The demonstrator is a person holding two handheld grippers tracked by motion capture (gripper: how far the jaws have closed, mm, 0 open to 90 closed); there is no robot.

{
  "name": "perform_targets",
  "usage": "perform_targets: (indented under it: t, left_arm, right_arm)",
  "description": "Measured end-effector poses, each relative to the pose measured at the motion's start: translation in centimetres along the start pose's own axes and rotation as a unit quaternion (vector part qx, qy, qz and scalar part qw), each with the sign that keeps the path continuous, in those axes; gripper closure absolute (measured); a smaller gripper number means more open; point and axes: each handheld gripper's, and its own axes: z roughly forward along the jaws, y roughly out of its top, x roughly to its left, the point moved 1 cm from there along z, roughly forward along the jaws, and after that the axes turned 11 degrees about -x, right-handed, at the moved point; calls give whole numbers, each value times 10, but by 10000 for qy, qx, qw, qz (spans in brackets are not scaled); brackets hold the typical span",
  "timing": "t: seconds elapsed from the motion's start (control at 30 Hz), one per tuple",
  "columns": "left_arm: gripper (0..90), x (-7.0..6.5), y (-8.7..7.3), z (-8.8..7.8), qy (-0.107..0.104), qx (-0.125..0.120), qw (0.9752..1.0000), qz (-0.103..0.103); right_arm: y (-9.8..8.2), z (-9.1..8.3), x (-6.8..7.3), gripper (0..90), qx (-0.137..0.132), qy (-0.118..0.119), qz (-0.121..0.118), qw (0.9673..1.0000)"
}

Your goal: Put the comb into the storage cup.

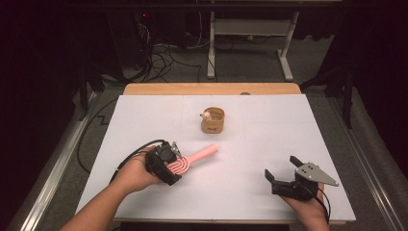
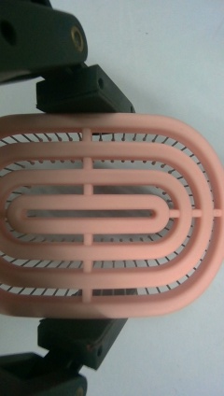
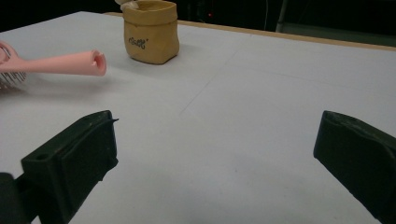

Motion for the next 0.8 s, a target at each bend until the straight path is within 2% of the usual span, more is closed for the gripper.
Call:
perform_targets:
  t: [0.3,0.6,0.8]
  left_arm:
    - [196,-16,14,2,-149,-32,9995,288]
    - [196,-24,27,3,-282,-115,9986,422]
    - [196,-29,34,4,-334,-101,9982,479]
  right_arm:
    - [2,7,4,3,47,126,-101,9999]
    - [9,20,13,3,91,183,-284,9994]
    - [12,32,16,4,245,164,-418,9987]
